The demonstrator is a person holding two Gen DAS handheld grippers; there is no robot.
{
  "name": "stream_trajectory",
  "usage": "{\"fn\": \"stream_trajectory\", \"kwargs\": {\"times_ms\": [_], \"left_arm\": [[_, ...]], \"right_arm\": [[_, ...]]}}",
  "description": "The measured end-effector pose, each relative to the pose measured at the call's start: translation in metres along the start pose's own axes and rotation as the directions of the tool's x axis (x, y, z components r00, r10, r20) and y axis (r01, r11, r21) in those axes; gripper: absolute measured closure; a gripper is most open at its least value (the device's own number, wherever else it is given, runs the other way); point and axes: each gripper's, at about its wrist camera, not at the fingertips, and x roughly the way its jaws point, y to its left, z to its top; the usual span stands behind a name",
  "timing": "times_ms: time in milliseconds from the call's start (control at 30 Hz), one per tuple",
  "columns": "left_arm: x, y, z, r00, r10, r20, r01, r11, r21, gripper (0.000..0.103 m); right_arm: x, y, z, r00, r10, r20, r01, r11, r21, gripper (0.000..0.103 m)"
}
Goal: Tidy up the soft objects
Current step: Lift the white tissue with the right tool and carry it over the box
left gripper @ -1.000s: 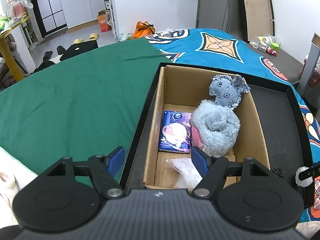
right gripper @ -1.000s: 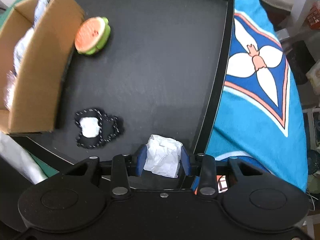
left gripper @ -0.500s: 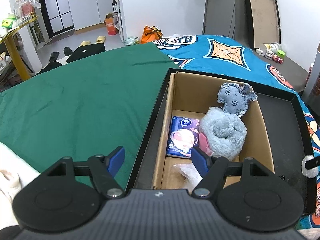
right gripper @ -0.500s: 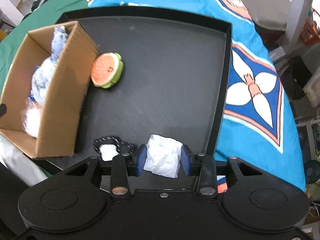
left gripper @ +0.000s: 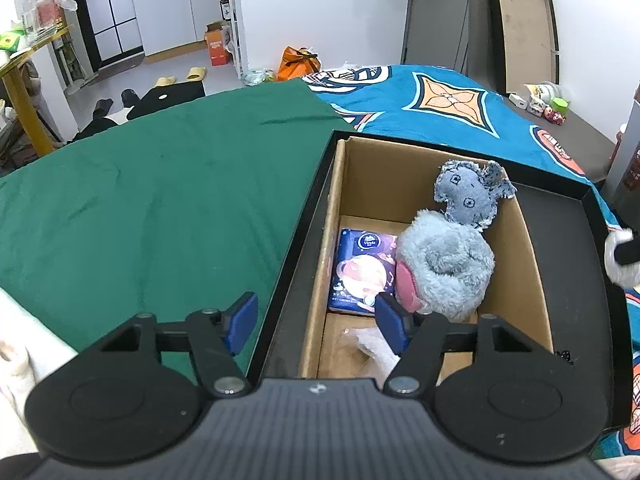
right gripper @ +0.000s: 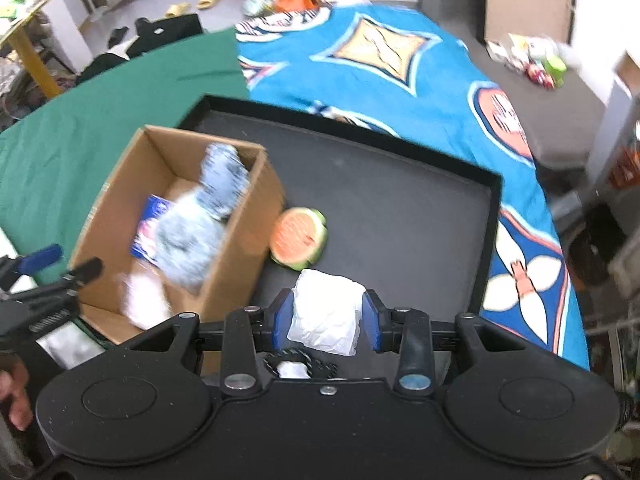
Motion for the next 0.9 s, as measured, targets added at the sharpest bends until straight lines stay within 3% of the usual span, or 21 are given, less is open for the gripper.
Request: {"fn": "stream_trajectory", "kwargs": {"times_ms": [267,467,900], "left_arm": [[0.004,0.004,0.000,1.000,-0.016,-0.012,0.016,1.000,-0.024,0.052],[0.007,0.007,0.000,1.000,-0.015,-0.026,0.014,0.999,-0.039,0.057],[0.015,0.016,-0.001,0.997,-0.055,-0.058,0.050,0.995,-0.083,0.089]], "right_arm": [[-0.011,0.034,0.010,0.997,0.032,0.074,-0.027,0.997,-0.069,0.066],[-0.022,0.058,0.014,0.981,0.062,0.182,-0.036,0.989,-0.141,0.066],[-0.016,0.088,0.031,0.950,0.148,0.275,-0.073,0.961,-0.266,0.066]]}}
